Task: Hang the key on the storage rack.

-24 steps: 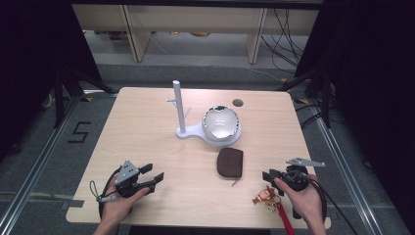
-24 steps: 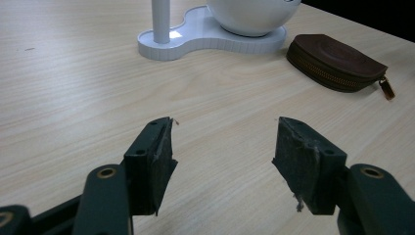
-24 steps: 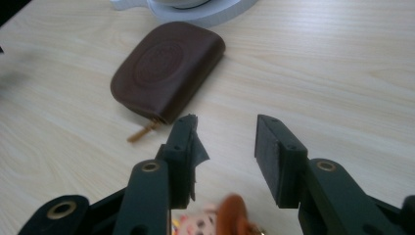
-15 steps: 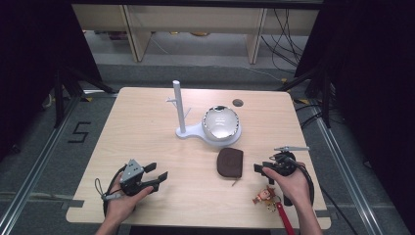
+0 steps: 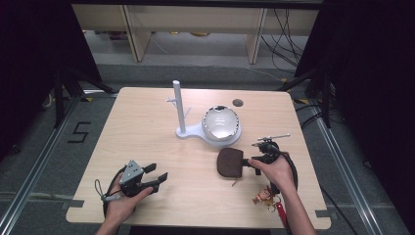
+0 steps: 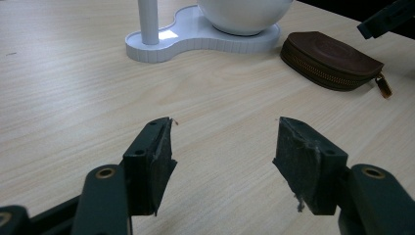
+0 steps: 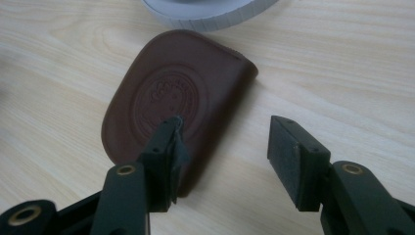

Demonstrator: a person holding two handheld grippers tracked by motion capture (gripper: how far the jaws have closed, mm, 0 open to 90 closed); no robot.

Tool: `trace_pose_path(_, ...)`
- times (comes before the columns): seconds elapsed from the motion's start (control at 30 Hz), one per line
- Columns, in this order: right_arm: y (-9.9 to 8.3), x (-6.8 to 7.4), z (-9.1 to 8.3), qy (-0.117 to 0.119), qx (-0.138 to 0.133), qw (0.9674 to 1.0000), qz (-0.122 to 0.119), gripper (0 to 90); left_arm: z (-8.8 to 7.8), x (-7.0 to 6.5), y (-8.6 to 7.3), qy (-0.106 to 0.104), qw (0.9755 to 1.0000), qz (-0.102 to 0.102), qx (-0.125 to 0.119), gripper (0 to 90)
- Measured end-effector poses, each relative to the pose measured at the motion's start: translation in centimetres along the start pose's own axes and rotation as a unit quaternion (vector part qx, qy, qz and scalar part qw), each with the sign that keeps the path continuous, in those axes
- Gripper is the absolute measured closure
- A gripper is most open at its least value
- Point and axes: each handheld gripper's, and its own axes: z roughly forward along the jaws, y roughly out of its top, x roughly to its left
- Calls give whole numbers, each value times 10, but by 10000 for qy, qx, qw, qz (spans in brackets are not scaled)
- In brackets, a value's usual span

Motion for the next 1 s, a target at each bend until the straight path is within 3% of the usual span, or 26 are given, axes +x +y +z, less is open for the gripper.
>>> trace_pose_path(0.1, 5, 2, 5, 65, 44, 9998, 176, 474, 1, 0, -1, -30, 10000, -11, -14, 376)
trace_pose_path(0.23, 9, 2, 9, 84, 92, 9998, 164, 476, 1, -1, -1, 18, 10000, 10, 15, 375)
trace_pose_path(0.3, 13, 5, 13, 152, 205, 9990, 356, 477, 1, 0, -1, -18, 10000, 16, -25, 375)
trace_pose_path(0.33, 15, 9, 13, 167, 337, 9977, 569, 477, 1, 0, -1, -10, 10000, 8, -39, 374)
trace_pose_path(0.37, 16, 3, 16, 147, 230, 9994, 214, 476, 1, 0, -1, -11, 10000, -1, -44, 373)
trace_pose_path(0.4, 17, 5, 18, 149, 280, 9990, 310, 474, 0, 0, -1, 1, 10000, -7, -34, 372)
trace_pose_path(0.43, 19, 9, 18, 212, 385, 9974, 579, 473, 0, 0, -1, -1, 10000, -11, -38, 371)
trace_pose_path(0.47, 21, 7, 20, 54, 462, 9979, 461, 468, 0, 0, -1, 17, 10000, -19, -21, 370)
trace_pose_path(0.5, 21, 7, 20, 54, 462, 9979, 461, 468, 0, 0, -1, 17, 10000, -19, -21, 370)
trace_pose_path(0.53, 23, 11, 22, 164, 578, 9963, 619, 465, 1, 0, -1, -8, 10000, -10, -46, 370)
trace_pose_path(0.57, 24, 10, 22, 162, 636, 9960, 609, 464, 1, 0, -1, -3, 10000, -6, -41, 370)
trace_pose_path(0.6, 23, 9, 26, 195, 490, 9972, 524, 463, 1, 0, -1, -3, 10000, 0, -43, 370)
trace_pose_path(0.63, 25, 9, 25, 125, 663, 9964, 520, 463, 1, 0, -1, -3, 10000, 0, -43, 370)
trace_pose_path(0.7, 25, 8, 28, 64, 677, 9967, 439, 461, 1, 0, -1, -1, 10000, 6, -43, 370)
trace_pose_path(0.77, 26, 12, 30, 111, 773, 9944, 713, 460, 1, 0, -1, -6, 10000, 3, -27, 369)
trace_pose_path(0.87, 27, 8, 33, 95, 822, 9947, 604, 454, 1, 0, -1, 1, 10000, -47, -26, 369)
trace_pose_path(1.0, 28, 7, 33, 153, 842, 9939, 701, 454, 1, 0, -1, -3, 10000, -59, -29, 369)
